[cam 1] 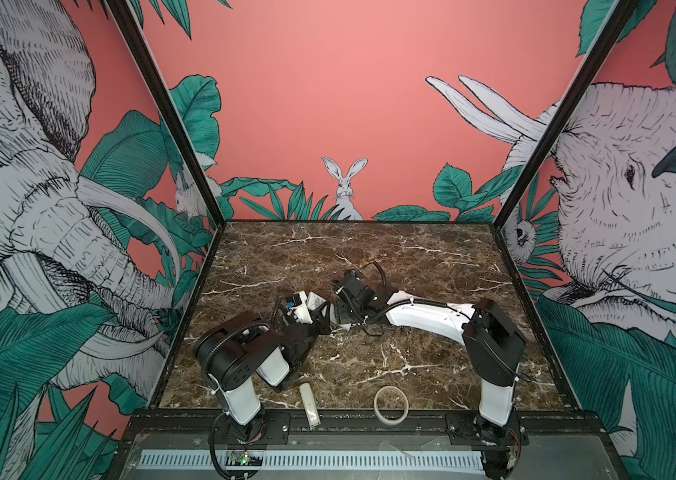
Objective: Load the batteries into the remote control
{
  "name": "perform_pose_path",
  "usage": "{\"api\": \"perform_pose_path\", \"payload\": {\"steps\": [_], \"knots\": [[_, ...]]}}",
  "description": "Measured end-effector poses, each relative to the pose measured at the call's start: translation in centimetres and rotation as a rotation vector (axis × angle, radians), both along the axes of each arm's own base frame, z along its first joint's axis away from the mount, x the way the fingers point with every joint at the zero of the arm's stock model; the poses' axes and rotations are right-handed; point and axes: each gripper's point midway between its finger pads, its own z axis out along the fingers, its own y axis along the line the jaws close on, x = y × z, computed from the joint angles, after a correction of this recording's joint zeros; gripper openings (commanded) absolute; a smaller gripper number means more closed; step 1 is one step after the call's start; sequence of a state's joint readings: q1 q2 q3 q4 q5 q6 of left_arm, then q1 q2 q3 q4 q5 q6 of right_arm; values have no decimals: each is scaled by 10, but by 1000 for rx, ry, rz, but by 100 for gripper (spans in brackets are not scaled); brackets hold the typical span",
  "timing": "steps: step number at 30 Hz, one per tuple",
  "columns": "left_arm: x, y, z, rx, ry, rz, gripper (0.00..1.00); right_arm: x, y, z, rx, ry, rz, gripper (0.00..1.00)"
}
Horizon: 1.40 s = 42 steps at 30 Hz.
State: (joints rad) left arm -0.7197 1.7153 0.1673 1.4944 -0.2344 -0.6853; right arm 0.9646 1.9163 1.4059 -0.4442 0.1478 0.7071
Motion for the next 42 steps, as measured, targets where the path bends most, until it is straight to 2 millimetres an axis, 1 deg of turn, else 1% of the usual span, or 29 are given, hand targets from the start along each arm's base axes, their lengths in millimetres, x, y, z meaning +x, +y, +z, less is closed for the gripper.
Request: {"api": "perform_pose_path", "payload": {"steps": [8,26,32,36,39,42], "knots": [[-1,-11,3,30,-15,-30,0,0,-11,7,-146,-11,45,72],[-8,-31,4,48,-20,-111,0,0,-33,17,-390,-31,112,74],[-10,-35,4,49,-20,-128,0,1,-47,11,-470,-28,110,74],[-10,-35,4,50,-20,-128,0,2,-54,11,-498,-29,108,75],[-10,-35,4,51,-21,-128,0,4,-56,10,-498,-30,103,76],[-11,-35,4,52,-22,-128,0,2,-61,4,-458,-13,98,78]]}}
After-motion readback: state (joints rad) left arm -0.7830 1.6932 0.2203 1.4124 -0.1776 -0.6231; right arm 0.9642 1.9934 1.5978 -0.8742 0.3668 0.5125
